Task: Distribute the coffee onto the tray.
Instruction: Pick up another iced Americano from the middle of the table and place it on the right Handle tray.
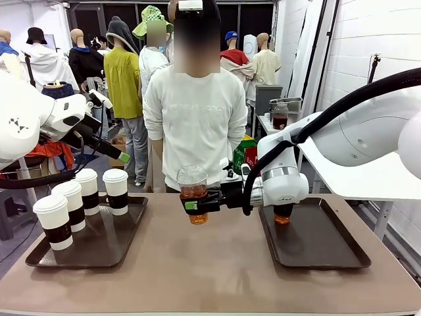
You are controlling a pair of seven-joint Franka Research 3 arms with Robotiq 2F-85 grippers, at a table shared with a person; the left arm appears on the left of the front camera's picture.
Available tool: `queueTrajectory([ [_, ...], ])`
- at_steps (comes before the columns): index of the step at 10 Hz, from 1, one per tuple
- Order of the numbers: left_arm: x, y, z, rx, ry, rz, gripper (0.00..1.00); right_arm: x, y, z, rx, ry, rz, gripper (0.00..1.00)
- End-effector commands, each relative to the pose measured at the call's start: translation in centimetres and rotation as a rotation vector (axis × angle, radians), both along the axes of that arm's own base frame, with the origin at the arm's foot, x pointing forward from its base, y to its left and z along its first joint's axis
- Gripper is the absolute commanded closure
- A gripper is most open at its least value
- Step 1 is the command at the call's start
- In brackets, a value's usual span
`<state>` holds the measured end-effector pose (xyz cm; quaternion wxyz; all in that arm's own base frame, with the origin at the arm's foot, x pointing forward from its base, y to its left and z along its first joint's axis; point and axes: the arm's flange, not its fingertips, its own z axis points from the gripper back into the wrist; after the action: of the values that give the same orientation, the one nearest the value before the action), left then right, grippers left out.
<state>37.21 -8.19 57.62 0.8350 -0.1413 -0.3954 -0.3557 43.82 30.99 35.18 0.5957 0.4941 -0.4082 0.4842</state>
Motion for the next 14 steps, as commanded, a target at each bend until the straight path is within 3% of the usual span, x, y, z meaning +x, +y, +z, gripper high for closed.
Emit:
queueTrajectory([
  [1, 0.1, 0.2, -0.1, -0.007, 0.007, -0.003, 0.0, 0.0, 0.2, 0.8, 0.005, -0.014, 0.002, 0.35],
  [3, 0.1, 0.2, -0.1, -0.007, 0.007, -0.003, 0.0, 0.0, 0.1, 0.0, 0.0, -0.001, 0.001, 0.35],
  [7, 0.1, 0.2, -0.1, -0.007, 0.007, -0.003, 0.0, -4.2, -6.9, 2.5, 0.093, -0.089, -0.043, 0.35],
  [14, 0.1, 0.2, -0.1, -0.007, 0.007, -0.003, 0.0, -7.4, -17.2, 2.2, 0.123, -0.083, -0.119, 0.35],
])
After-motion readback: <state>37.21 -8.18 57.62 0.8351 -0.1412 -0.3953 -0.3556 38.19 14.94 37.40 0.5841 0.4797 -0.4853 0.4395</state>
